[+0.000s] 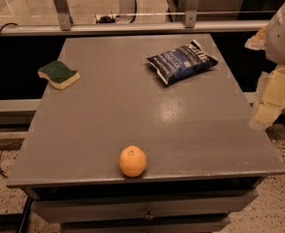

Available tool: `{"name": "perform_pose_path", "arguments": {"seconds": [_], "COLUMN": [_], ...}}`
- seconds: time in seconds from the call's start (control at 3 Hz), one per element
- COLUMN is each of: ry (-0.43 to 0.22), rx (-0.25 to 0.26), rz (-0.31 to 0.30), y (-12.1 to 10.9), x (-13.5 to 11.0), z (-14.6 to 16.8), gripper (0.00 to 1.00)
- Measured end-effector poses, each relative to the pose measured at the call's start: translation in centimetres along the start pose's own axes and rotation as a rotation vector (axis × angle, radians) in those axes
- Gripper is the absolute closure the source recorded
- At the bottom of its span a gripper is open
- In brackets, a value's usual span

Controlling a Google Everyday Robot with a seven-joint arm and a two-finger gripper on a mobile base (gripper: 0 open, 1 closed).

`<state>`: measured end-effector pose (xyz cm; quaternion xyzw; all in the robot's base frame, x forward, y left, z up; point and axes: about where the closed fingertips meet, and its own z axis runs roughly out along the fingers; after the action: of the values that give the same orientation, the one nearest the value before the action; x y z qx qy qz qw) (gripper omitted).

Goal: Move blue chip bag near orange

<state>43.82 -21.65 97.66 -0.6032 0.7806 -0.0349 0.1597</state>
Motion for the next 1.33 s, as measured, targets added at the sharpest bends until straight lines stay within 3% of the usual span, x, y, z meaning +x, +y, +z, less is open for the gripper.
{"name": "perform_pose_path", "arguments": {"seconds": [0.33, 0.67, 1.0, 1.33], "ry": [0.000, -0.046, -0.138, -0.247], "rx": [0.000, 0.031, 0.052, 0.040], "rz": [0.000, 0.006, 0.045, 0.095], "y": [0.0, -2.4, -7.5, -11.9], "x": [0.0, -0.5, -1.7, -3.2], "z": [0.0, 1.1, 4.3, 7.9], "gripper": [0.00, 0.00, 0.00, 0.00]}}
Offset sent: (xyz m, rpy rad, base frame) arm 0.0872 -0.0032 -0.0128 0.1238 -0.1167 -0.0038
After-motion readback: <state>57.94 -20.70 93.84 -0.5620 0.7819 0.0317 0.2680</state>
